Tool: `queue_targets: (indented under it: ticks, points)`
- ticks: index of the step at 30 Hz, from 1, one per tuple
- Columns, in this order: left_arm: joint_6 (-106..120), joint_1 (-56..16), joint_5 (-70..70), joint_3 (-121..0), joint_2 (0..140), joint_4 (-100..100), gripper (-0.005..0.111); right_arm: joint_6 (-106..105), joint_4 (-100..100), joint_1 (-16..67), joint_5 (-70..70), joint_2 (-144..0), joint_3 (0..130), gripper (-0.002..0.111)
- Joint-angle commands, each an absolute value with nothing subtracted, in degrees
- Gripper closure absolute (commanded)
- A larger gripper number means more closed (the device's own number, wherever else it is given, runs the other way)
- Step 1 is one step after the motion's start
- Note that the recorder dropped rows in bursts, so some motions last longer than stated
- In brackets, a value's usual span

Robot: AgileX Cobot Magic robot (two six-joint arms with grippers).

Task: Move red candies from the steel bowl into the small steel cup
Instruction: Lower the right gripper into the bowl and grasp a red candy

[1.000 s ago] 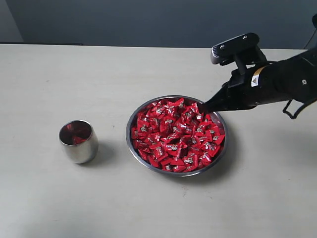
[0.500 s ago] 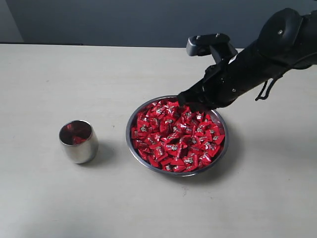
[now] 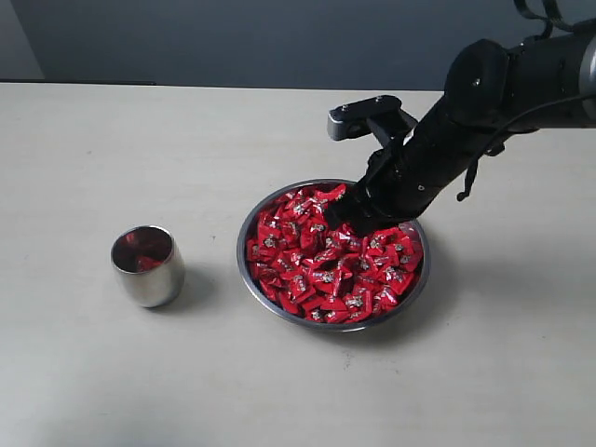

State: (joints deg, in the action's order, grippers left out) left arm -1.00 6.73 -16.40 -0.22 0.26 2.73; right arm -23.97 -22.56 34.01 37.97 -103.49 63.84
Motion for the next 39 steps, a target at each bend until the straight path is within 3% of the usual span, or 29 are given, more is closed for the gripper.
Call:
queue_targets:
  ticks: [1,5,12,14,39]
  points:
    - [-1.12,6.77,-16.29,0.0,0.0,2.57,0.106,-23.91,-22.18,34.83,41.15,-103.78,66.41,0.109]
    - [-1.12,6.77,-16.29,0.0,0.0,2.57,0.106,-23.91,-22.46,35.7,42.33,-103.78,67.15,0.108]
    - [-1.12,6.77,-16.29,0.0,0.0,2.57,0.106,-20.74,-22.14,36.05,43.25,-104.61,67.15,0.075]
    - [-1.12,6.77,-16.29,0.0,0.0,2.57,0.106,-20.62,-22.55,36.05,43.11,-104.72,67.15,0.071]
    - [-1.12,6.77,-16.29,0.0,0.0,2.57,0.106,-15.72,-21.78,36.05,46.38,-118.37,75.73,0.07]
